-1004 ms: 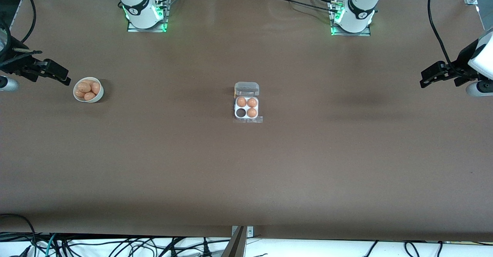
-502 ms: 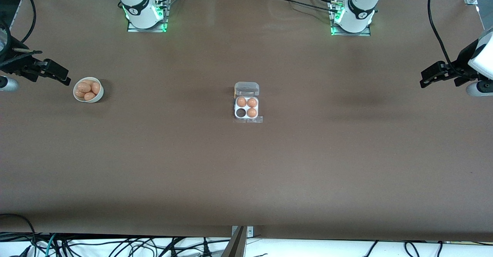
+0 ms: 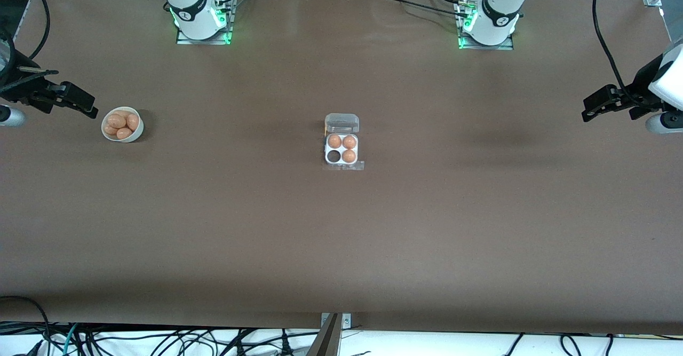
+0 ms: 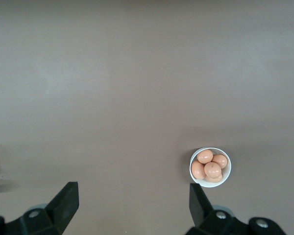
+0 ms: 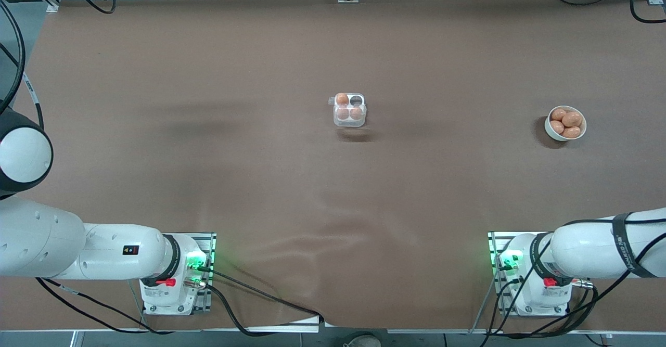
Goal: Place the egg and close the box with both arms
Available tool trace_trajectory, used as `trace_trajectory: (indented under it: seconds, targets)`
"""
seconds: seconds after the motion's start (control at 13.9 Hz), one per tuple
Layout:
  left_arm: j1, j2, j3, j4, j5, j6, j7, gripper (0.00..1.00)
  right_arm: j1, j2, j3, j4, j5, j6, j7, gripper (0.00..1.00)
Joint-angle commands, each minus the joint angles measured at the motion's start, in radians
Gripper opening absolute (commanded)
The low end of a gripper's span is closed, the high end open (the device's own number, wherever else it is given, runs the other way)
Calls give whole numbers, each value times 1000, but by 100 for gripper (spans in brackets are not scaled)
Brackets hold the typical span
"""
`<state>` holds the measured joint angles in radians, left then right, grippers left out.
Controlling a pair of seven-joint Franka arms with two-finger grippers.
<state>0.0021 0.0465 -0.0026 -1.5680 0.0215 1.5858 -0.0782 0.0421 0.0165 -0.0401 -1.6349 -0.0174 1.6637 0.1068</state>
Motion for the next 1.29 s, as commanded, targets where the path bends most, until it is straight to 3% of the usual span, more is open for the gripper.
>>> trace_trajectory:
  seconds: [0.0, 0.36, 0.5, 0.72, 1.08, 1.22]
  targets:
    - [7, 6, -4, 20, 8, -20, 21, 100, -5, 2, 3, 9, 1, -10, -12, 100]
    - [7, 6, -4, 20, 8, -20, 21, 100, -20, 92, -9, 6, -15, -71, -47, 100]
    - [7, 7, -4, 20, 8, -20, 21, 100, -56, 144, -36, -3, -30, -82, -49, 100]
    - [7, 6, -4, 20, 8, -20, 21, 100, -60, 190, -108, -103, -67, -26, -82, 100]
    - [6, 7, -4, 19, 8, -21, 20, 100, -60, 112, -185, -526, -67, 472, -223, 100]
    - [6, 9, -4, 19, 8, -21, 20, 100, -62, 124, -213, -617, -67, 608, -303, 100]
